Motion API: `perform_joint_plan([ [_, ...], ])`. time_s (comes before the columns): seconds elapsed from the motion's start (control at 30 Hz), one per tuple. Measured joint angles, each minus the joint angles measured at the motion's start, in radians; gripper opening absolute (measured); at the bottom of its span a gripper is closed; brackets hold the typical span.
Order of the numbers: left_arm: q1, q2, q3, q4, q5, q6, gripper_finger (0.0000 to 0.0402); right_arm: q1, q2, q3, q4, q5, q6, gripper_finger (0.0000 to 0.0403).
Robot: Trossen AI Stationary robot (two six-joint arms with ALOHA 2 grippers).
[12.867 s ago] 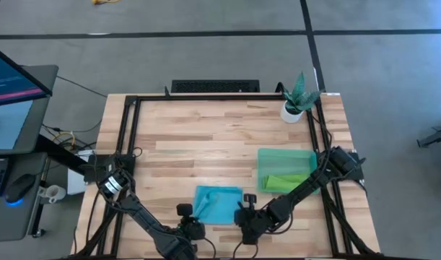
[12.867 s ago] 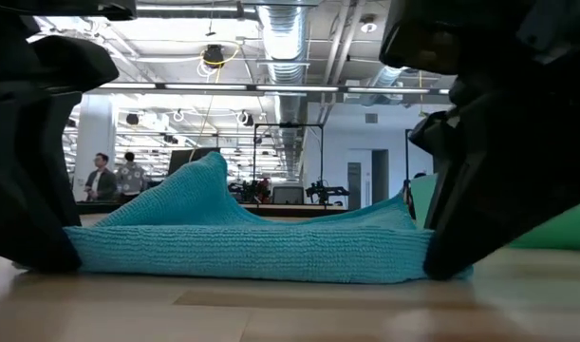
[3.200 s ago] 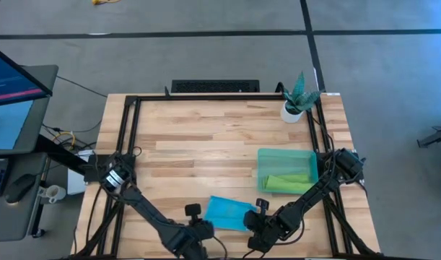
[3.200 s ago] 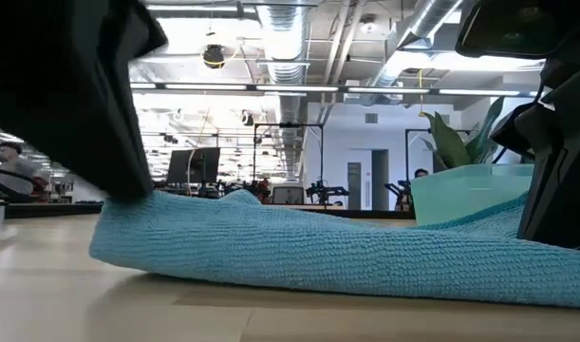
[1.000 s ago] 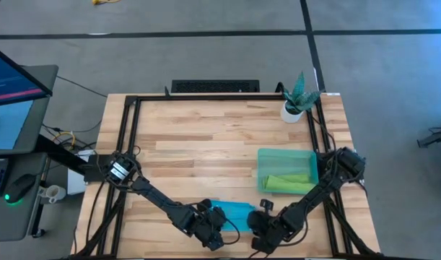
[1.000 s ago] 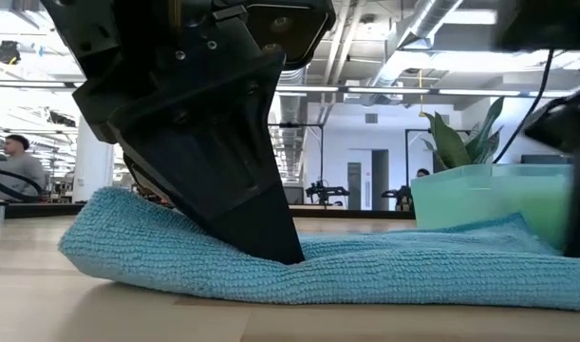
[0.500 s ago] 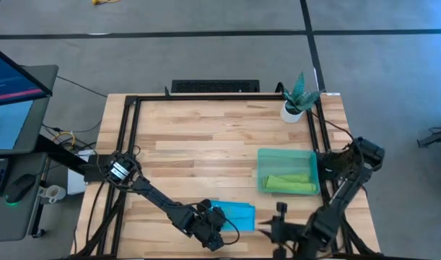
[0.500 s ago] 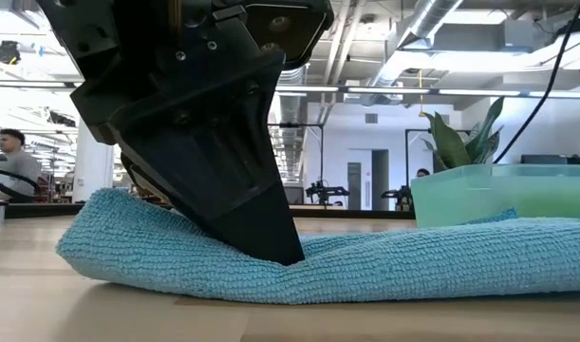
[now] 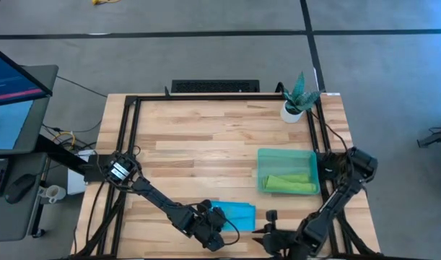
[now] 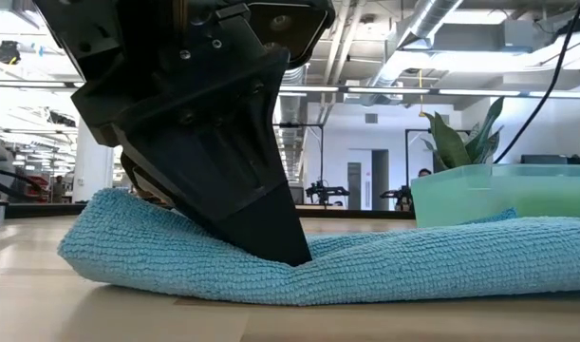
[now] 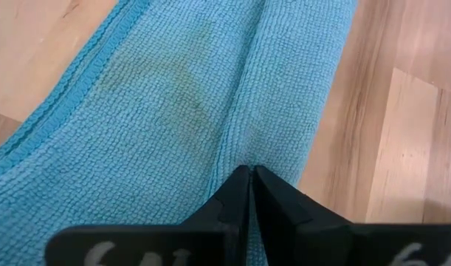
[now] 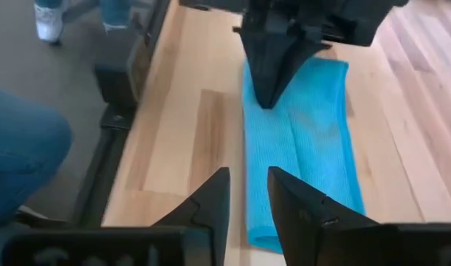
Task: Roll microfiber towels into tight, uniform cylinder then place into a basket
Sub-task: Roll the blue towel
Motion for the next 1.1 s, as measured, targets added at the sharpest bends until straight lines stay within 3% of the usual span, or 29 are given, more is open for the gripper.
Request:
perform_joint_plan([
  [0.2, 0.000, 0.000, 0.000, 0.001, -0.003, 0.000, 0.0018, -0.035, 0.040, 0.000, 0.006, -0.022, 0.000, 0.0158],
  [0.53, -0.001, 0.000, 0.001, 0.003, -0.005, 0.000, 0.0018, -0.087, 0.114, 0.000, -0.014, -0.194, 0.001, 0.0239],
  [0.67, -0.001, 0.000, 0.001, 0.003, -0.007, 0.001, 0.0018, -0.114, 0.127, 0.000, -0.048, -0.221, 0.053, 0.0240],
  [0.9, -0.001, 0.000, 0.001, 0.003, -0.011, 0.001, 0.0018, -0.158, 0.115, 0.008, -0.066, -0.364, 0.117, 0.0228],
  [1.1, -0.001, 0.000, 0.001, 0.002, -0.013, 0.001, 0.0018, -0.163, 0.115, 0.095, -0.180, -0.409, 0.117, 0.0219],
])
